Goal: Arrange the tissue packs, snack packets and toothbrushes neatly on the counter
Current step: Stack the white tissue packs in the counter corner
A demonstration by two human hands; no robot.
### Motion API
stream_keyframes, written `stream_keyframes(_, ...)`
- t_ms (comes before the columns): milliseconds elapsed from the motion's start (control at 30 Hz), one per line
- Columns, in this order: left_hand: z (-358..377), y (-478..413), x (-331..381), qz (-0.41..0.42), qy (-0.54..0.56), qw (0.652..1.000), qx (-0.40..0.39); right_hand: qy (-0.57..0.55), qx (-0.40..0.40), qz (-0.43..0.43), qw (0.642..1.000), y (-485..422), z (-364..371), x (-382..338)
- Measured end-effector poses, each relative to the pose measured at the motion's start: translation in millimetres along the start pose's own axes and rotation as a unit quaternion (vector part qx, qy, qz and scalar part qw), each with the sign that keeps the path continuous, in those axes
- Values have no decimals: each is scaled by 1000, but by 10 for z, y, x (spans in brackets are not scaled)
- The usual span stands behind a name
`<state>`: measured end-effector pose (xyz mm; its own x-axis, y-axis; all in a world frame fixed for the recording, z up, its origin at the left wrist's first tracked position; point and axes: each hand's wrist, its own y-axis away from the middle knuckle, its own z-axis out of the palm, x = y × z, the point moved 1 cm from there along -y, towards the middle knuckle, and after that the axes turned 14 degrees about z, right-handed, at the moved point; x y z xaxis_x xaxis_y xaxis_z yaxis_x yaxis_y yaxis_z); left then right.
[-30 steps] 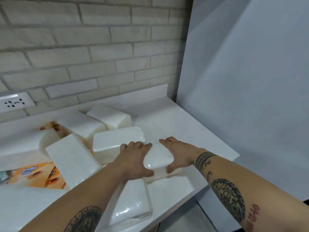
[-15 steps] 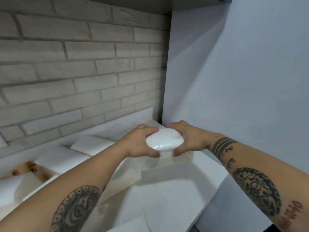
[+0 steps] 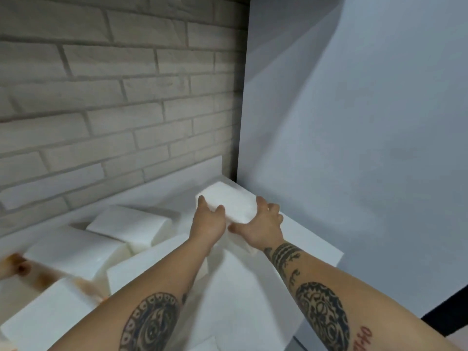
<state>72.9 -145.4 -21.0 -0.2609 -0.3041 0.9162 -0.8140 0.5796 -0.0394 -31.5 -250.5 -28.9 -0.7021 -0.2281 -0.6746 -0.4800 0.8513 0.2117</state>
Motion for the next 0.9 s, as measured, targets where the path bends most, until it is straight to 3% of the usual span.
stream_keyframes(100,129,7,-135,-84,54,995,-22,19,-26,19,999,-102,142,155)
stream_keyframes(200,259,-63,-306,-118,3,991,-65,33,-73,23,996,-248,281,316)
stream_keyframes(433,458,-407,-406,-108,-69,990,-51,-39,-195,-9,980,-726,362,446)
stream_keyframes(900,849,-1407,-532,-143,0,990,-3,-82,-184,-33,979,-1927,491,235)
